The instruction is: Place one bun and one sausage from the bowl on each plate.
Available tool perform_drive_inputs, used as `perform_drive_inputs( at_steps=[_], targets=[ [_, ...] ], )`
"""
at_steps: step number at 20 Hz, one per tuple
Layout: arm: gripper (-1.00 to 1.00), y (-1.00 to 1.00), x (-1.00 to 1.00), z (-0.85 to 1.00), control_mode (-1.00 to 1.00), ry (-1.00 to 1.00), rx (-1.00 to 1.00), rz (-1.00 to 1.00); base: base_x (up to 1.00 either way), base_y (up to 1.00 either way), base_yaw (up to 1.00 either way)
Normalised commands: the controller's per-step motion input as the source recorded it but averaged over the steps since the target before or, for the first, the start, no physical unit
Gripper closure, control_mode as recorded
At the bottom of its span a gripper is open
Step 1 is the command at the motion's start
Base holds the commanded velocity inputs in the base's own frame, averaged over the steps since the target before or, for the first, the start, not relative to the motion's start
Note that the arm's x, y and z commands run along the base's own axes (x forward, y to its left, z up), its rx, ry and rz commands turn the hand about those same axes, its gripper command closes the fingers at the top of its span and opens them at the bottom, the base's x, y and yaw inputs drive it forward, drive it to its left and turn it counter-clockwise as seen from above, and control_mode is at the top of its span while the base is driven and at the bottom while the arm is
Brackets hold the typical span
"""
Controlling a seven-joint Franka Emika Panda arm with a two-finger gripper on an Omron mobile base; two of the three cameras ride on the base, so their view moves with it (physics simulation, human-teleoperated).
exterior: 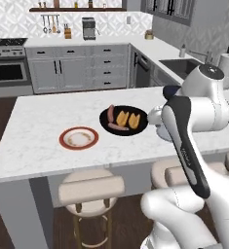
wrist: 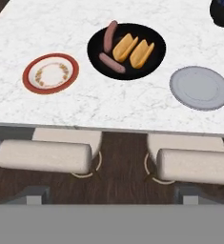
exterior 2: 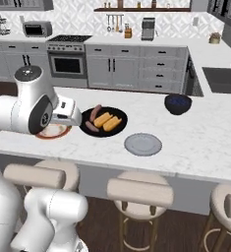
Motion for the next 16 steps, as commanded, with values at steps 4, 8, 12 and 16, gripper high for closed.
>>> perform_drive_inputs(
  at_steps=[4,8,12,16],
  targets=[
    [-1.00,0.00,0.00,0.00,1.00,0.00,0.00,0.00,0.67,0.12,-0.05],
    [-1.00,0.00,0.00,0.00,1.00,0.00,0.00,0.00,1.00,0.00,-0.07],
    [-1.00,0.00,0.49,0.00,-1.00,0.08,0.00,-0.03,0.49,0.00,-0.03],
    [-1.00,0.00,1.00,-0.12,-1.00,0.20,0.00,-0.06,0.00,0.00,0.00]
  ],
)
